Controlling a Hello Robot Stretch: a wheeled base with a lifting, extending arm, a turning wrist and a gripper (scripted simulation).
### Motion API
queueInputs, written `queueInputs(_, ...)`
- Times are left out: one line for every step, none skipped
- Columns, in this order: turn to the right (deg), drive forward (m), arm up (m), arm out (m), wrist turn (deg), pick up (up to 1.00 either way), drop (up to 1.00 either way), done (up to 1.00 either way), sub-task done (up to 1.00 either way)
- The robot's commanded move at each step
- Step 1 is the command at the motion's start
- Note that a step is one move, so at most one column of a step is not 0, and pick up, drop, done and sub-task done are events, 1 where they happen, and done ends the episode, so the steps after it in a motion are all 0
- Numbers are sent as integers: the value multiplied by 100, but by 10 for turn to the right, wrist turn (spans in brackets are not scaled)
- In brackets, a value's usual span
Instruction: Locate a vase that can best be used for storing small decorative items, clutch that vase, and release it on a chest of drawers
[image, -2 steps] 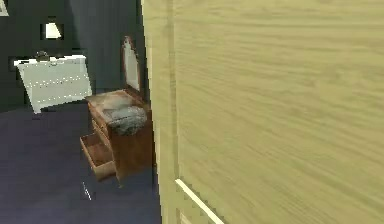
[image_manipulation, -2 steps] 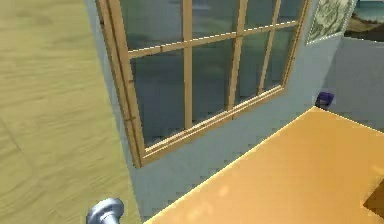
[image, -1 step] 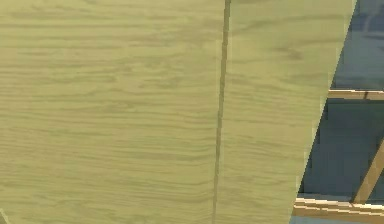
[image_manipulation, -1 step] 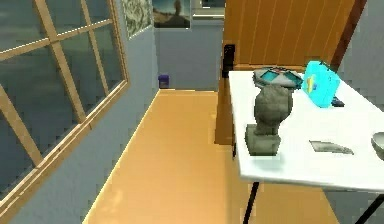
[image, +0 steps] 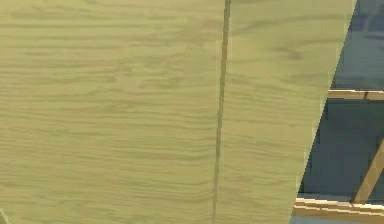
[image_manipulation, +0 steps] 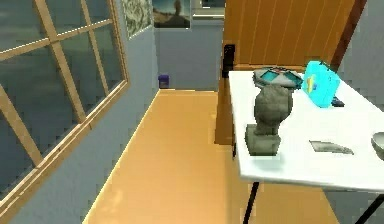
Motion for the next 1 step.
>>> queueInputs(450,0,0,0,0,0,0,0,0)
